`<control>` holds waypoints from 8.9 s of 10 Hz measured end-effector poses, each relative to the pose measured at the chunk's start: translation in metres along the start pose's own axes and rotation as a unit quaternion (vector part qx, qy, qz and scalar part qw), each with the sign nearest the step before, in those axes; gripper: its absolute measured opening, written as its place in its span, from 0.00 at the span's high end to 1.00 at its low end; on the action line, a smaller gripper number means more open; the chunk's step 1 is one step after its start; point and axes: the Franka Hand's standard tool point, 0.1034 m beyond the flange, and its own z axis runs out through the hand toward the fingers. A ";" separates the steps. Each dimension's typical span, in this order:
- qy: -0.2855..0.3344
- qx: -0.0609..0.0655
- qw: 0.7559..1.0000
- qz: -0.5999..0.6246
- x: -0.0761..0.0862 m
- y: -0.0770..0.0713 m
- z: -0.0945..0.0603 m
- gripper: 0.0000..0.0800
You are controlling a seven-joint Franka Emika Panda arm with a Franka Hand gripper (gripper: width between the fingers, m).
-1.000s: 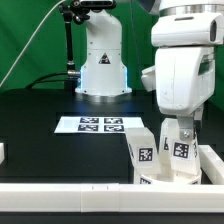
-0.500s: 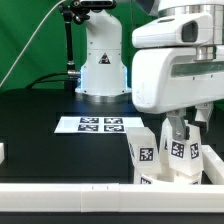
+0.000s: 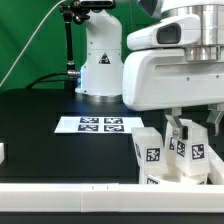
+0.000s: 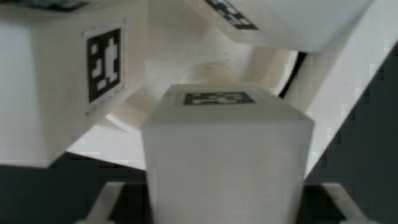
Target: Assemble stool
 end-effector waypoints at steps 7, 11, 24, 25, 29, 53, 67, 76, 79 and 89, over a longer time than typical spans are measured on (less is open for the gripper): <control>0.007 0.003 0.983 0.186 0.003 -0.008 0.000 0.58; 0.028 0.008 0.920 0.390 -0.001 -0.010 0.001 0.58; -0.015 0.049 0.600 0.798 -0.005 -0.016 0.003 0.57; -0.017 0.053 0.589 0.806 -0.005 -0.013 0.003 0.57; -0.019 0.056 0.581 0.812 -0.005 -0.015 0.003 0.28; 0.028 0.019 0.999 -0.014 0.012 -0.031 -0.010 0.19; -0.007 -0.029 0.861 -0.508 0.002 -0.011 0.005 0.19; -0.008 -0.029 0.881 -0.473 0.001 -0.010 0.006 0.57; -0.008 -0.027 0.923 -0.384 0.000 -0.006 0.006 0.57; 0.009 -0.014 0.999 0.051 0.000 -0.011 0.006 0.57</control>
Offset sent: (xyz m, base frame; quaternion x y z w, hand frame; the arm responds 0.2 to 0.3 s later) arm 0.0000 0.0000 0.0000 0.0000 0.0000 0.1938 0.9810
